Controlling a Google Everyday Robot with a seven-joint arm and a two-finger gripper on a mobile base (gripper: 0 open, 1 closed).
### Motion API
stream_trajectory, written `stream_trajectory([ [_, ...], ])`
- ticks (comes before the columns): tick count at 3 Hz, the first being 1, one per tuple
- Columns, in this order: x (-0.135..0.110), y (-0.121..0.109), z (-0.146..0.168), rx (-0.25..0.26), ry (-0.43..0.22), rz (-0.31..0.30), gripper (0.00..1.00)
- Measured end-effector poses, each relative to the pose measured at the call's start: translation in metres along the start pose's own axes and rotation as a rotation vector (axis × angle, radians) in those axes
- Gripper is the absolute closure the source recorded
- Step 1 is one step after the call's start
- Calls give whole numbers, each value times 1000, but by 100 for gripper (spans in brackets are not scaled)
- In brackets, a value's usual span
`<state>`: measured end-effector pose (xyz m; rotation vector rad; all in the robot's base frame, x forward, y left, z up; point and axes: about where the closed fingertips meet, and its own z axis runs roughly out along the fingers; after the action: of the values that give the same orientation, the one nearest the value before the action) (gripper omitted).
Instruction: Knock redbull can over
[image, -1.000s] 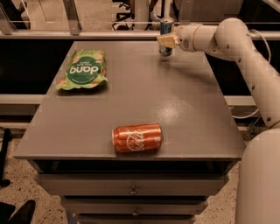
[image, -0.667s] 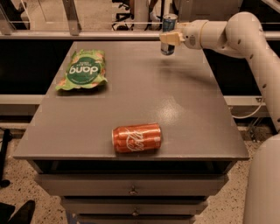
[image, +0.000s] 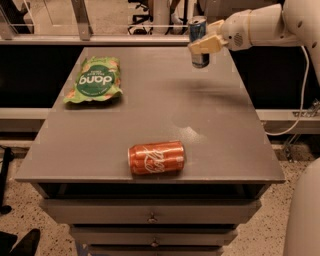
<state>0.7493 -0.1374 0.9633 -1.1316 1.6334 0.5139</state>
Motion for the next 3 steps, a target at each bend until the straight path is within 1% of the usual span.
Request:
stream_trajectory([
  [1, 6, 21, -13, -107, 97, -97, 100],
  [2, 24, 50, -15, -275, 246, -239, 100],
  [3, 45, 71, -9, -412, 344, -314, 100],
])
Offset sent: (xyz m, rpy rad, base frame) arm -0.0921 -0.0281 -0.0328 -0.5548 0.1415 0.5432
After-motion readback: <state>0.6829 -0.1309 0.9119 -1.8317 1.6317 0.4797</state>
